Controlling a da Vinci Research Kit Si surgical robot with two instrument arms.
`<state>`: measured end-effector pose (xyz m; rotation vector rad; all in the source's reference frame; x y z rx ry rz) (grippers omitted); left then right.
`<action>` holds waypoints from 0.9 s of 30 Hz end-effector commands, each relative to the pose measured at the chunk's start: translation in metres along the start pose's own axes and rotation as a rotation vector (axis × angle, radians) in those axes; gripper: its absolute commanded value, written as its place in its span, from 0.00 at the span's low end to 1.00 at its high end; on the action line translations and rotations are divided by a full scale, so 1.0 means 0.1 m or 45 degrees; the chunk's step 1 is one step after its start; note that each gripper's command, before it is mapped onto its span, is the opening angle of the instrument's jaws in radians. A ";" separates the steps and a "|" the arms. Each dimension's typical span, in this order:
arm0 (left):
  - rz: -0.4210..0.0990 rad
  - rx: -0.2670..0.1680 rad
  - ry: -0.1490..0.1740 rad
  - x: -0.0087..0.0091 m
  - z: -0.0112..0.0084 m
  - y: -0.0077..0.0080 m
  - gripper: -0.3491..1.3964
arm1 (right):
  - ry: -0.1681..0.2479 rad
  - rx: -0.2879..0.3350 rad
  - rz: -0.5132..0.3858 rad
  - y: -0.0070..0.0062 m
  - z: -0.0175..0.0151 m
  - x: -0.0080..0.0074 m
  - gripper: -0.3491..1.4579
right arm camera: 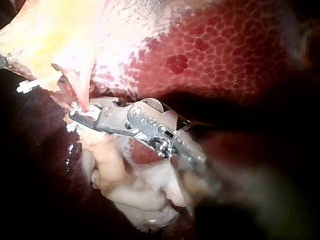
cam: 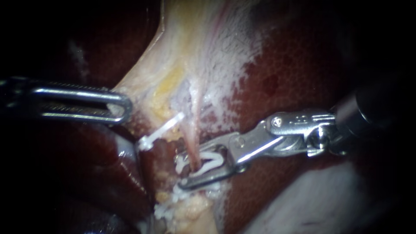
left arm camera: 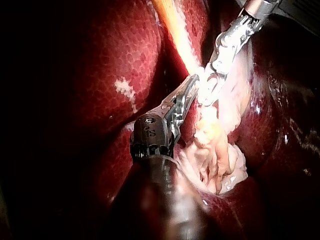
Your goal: Clipping third clip right tube
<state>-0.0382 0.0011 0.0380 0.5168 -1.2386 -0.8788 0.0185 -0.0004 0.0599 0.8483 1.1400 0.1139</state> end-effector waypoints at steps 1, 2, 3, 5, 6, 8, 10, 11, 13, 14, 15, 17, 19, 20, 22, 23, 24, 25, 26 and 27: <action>0.000 -0.001 0.000 0.000 0.000 0.000 0.00 | -0.002 0.010 -0.007 0.001 -0.001 0.000 0.06; 0.000 -0.001 0.000 0.000 0.000 0.000 0.00 | -0.004 0.019 -0.003 0.001 -0.001 0.000 0.05; 0.000 -0.001 0.000 0.000 0.000 0.000 0.00 | -0.006 0.028 0.000 0.001 -0.001 0.000 0.04; 0.000 -0.001 0.000 0.000 0.000 0.000 0.00 | -0.009 0.036 0.006 0.001 -0.001 0.000 0.03; 0.000 -0.001 0.000 0.000 0.000 0.000 0.00 | -0.010 0.040 0.010 0.001 -0.001 0.000 0.03; 0.000 -0.001 0.000 0.000 0.000 0.000 0.00 | -0.011 0.040 0.013 0.001 -0.001 0.000 0.02; 0.000 -0.001 0.000 0.000 0.000 0.000 0.00 | -0.011 0.040 0.013 0.001 -0.001 0.000 0.02; 0.000 -0.001 0.000 0.000 0.000 0.000 0.00 | -0.011 0.040 0.021 0.001 -0.001 0.000 0.02; 0.000 -0.001 0.000 0.000 0.000 0.000 0.00 | -0.011 0.040 0.021 0.001 -0.001 0.000 0.02; 0.000 -0.001 0.000 0.000 0.000 0.000 0.00 | -0.011 0.040 0.021 0.001 -0.001 0.000 0.02; 0.000 -0.001 0.000 0.000 0.000 0.000 0.00 | -0.011 0.040 0.021 0.001 -0.001 0.000 0.02; 0.000 -0.001 0.000 0.000 0.000 0.000 0.00 | -0.011 0.040 0.021 0.001 -0.001 0.000 0.02; 0.000 -0.001 0.000 0.000 0.000 0.000 0.00 | -0.011 0.040 0.021 0.001 -0.001 0.000 0.02; 0.000 -0.001 0.000 0.000 0.000 0.000 0.00 | -0.011 0.040 0.021 0.001 -0.001 0.000 0.02; 0.000 -0.001 0.000 0.000 0.000 0.000 0.00 | -0.011 0.040 0.021 0.001 -0.001 0.000 0.02; 0.000 -0.001 0.000 0.000 0.000 0.000 0.00 | -0.011 0.039 0.028 0.001 -0.001 0.000 0.02; 0.000 -0.001 0.000 0.000 0.000 0.000 0.00 | -0.011 0.040 0.028 0.000 -0.001 -0.001 0.02; 0.000 -0.001 0.000 0.000 0.001 0.000 0.00 | -0.011 0.040 0.028 0.000 -0.001 -0.001 0.02; 0.000 -0.001 0.000 0.000 0.001 0.001 0.00 | -0.011 0.040 0.028 0.000 -0.001 -0.001 0.02; 0.000 -0.001 0.000 0.000 0.001 0.001 0.00 | -0.011 0.040 0.028 0.000 -0.001 -0.001 0.02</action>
